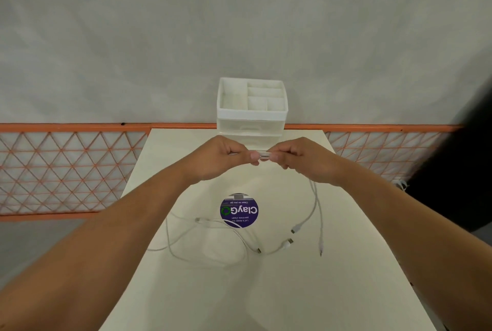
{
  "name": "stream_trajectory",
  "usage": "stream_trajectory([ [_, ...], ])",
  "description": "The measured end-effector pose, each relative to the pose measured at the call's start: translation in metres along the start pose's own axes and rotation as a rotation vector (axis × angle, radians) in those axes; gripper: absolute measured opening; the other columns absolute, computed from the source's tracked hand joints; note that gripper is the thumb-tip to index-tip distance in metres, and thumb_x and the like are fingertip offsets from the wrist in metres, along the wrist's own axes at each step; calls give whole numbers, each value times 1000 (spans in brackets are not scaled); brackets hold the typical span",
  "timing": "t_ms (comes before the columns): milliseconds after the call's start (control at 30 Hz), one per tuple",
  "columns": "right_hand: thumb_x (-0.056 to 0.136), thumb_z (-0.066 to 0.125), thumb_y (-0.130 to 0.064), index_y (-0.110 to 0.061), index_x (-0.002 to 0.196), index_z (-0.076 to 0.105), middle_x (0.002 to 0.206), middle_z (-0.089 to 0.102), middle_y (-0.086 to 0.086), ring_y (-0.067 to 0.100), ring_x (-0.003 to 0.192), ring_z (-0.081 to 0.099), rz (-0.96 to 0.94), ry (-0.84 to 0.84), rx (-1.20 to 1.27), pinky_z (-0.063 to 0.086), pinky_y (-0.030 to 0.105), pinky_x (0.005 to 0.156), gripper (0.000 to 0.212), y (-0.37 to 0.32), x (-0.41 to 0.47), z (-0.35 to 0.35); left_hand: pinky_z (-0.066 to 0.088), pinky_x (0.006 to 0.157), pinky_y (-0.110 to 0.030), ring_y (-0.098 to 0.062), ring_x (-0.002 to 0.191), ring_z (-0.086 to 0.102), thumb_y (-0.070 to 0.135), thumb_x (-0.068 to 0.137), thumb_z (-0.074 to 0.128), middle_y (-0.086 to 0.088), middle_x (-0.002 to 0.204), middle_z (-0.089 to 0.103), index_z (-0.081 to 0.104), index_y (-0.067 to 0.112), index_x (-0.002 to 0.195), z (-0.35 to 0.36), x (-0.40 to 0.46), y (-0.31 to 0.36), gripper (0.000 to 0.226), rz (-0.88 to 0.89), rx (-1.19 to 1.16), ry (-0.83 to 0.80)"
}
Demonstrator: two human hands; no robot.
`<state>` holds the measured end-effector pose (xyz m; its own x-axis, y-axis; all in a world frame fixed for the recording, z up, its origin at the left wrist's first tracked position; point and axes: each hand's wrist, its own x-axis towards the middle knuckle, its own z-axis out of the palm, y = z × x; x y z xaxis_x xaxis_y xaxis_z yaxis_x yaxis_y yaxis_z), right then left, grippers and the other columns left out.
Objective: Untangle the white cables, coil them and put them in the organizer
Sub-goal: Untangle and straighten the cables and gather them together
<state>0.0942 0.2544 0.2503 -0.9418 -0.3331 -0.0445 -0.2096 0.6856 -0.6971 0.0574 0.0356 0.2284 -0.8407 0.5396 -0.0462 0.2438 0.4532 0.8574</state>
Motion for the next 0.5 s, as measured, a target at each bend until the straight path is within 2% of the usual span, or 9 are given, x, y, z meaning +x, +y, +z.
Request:
stream_trajectory([
  [67,99,46,-30,-15,98,65,73,51,-7,9,68,44,-33,-15,-74,37,23,65,25,0,1,5,42,84,-4,16,106,59,41,91,62,17,110,73,77,24,105,-2,-3,-1,27,-17,-27,-48],
  [133,100,43,-33,-22,91,60,78,55,-9,11,73,49,-41,11,-148,41,28,70,21,-1,2,11,41,86,-4,15,110,56,41,93,60,18,115,71,76,25,109,-4,-5,-2,28,-33,-19,-93],
  [200,99,43,-37,-29,81,56,79,57,-13,8,74,52,-52,52,-212,42,29,71,24,-2,4,15,41,89,-10,12,113,55,42,94,58,16,116,71,77,25,104,-5,-6,-1,28,-35,9,-101],
  [267,98,46,-35,-32,77,56,80,60,-9,13,76,54,-54,26,-163,42,29,72,24,-3,5,13,42,90,-15,7,112,56,43,94,56,13,113,72,77,23,97,-8,-8,0,29,-32,37,-83],
  [400,98,50,-23,-24,93,66,79,60,-13,6,68,46,-29,-115,-10,39,12,65,17,-3,1,0,42,84,-15,3,102,58,45,94,56,8,107,72,77,24,90,-13,-11,1,30,-44,77,-63],
  [433,98,49,-23,-21,96,67,78,60,-13,4,65,44,-23,-106,-4,38,11,63,18,-3,1,-2,42,87,-15,3,105,58,45,94,56,9,108,73,77,25,90,-13,-10,2,30,-45,77,-65],
  [500,99,48,-26,-16,95,69,72,57,-11,5,64,45,-4,-77,-37,38,16,65,23,-4,2,-2,41,92,-16,3,110,58,45,93,57,11,109,73,78,25,89,-13,-10,2,30,-49,68,-75],
])
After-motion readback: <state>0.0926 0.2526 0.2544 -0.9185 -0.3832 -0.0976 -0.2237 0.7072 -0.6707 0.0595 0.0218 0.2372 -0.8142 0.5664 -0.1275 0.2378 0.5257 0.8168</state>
